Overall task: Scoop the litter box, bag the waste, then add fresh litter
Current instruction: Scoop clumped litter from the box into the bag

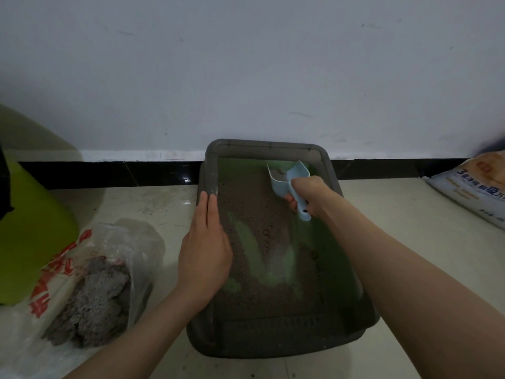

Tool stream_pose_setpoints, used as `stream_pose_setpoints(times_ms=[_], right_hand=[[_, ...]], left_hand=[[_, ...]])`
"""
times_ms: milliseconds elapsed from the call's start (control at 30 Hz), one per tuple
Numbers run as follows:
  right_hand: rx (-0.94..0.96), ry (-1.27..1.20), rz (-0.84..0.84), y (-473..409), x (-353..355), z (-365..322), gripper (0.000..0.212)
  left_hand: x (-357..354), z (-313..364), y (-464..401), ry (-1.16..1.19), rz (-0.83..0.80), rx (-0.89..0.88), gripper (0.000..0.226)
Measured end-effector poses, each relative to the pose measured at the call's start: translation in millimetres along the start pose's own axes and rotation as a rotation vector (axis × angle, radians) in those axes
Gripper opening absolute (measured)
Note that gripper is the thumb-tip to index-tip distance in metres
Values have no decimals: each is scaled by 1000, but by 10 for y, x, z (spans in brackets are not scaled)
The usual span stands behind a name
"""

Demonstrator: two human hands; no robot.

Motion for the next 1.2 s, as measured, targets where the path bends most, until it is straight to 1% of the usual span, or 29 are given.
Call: stream_pose_setpoints(times_ms=[100, 200, 267, 367, 467, 533, 667, 833, 1000, 1100, 1200], right_hand=[[22, -41, 41, -5, 23, 61, 13], [47, -114, 98, -22, 9, 201, 22], [48, -173, 122, -14, -35, 335, 17], [64, -229, 159, 2, -73, 505, 22], [76, -300, 152, 6, -110, 643, 27], [69, -377, 140, 24, -146, 741, 26], [60, -483, 171, 107, -103, 858, 25], [124, -444, 164, 287, -12, 929, 20], [228, -345, 130, 565, 109, 835, 20], [283, -250, 91, 807, 119, 720, 24], [319, -194, 6, 1089, 8, 569, 29]], left_hand=[[7, 14, 2, 11, 5, -6, 59], [13, 9, 6, 16, 7, -2, 59], [17, 12, 6, 17, 5, 3, 59], [25, 9, 6, 19, 5, 13, 58], [24, -10, 6, 15, 3, 19, 59], [20, -2, 8, 7, -3, 10, 60], [21, 26, 16, 9, -8, 15, 57], [41, 64, 25, 5, 0, 14, 56], [33, 31, 22, -5, -47, 41, 56], [-14, -12, 0, 26, -139, 32, 57], [45, -130, 19, 41, -255, 4, 56]])
Point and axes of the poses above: each hand's wrist, its own y-axis away from the middle knuckle, its own x-axis out of the back of the hand, z = x × y, the point moved 10 cm from there along -y, towards the middle knuckle, and after that the axes turned 2 degrees about -z, right-handed, at the moved point
